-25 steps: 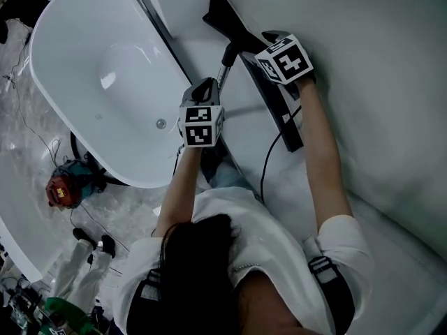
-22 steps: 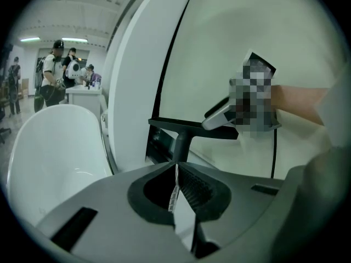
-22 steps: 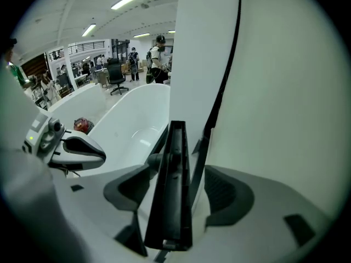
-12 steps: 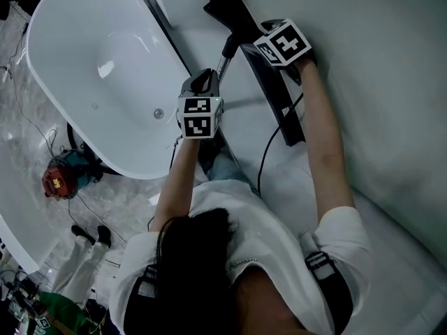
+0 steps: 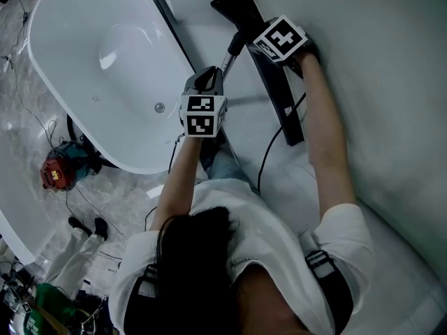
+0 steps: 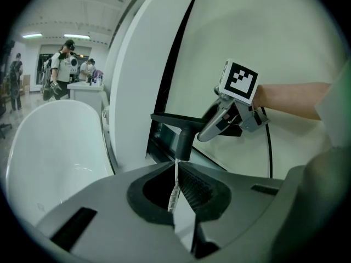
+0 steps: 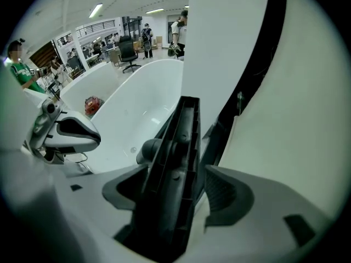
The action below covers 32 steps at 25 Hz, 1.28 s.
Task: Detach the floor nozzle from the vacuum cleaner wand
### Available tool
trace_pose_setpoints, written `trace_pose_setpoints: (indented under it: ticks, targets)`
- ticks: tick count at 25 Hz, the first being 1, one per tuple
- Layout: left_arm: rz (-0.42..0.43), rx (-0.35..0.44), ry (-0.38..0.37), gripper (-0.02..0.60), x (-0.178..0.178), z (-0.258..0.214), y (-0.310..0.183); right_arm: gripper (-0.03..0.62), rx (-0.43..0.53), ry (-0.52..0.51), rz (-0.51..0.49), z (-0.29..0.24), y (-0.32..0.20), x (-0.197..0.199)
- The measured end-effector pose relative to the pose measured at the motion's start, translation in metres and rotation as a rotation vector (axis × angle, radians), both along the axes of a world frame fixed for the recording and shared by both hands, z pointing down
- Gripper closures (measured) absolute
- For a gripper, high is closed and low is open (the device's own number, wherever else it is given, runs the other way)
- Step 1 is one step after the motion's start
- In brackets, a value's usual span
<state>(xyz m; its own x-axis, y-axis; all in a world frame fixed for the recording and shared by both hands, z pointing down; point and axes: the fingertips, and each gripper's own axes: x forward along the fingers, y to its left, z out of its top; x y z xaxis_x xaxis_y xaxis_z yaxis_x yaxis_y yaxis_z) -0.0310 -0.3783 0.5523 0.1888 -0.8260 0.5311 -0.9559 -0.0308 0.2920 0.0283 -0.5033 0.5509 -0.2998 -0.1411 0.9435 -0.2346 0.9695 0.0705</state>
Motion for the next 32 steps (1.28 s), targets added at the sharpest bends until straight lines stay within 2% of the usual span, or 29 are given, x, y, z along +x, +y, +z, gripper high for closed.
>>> trace_pose_setpoints:
  ticks: [9, 12, 22, 28, 32]
  targets:
    - [-0.002, -0.011, 0.007, 0.575, -0.006, 0.006, 0.005, 0.273, -0.029, -0.012, -0.012, 0.012, 0.0, -0.008]
    - [0.003, -0.022, 0.011, 0.575, -0.003, 0.01, 0.006, 0.303, -0.04, -0.019, -0.008, 0.014, 0.002, -0.008]
    - [0.02, -0.033, 0.028, 0.572, -0.009, 0.012, 0.003, 0.321, -0.003, -0.02, 0.01, 0.012, -0.002, -0.01]
    - [0.063, -0.051, 0.05, 0.508, -0.001, 0.021, -0.001, 0.326, 0.011, -0.032, 0.011, 0.011, 0.001, -0.007]
    - [0.118, -0.058, 0.055, 0.442, 0.009, 0.032, -0.008, 0.328, 0.014, -0.045, 0.004, 0.011, 0.003, -0.004]
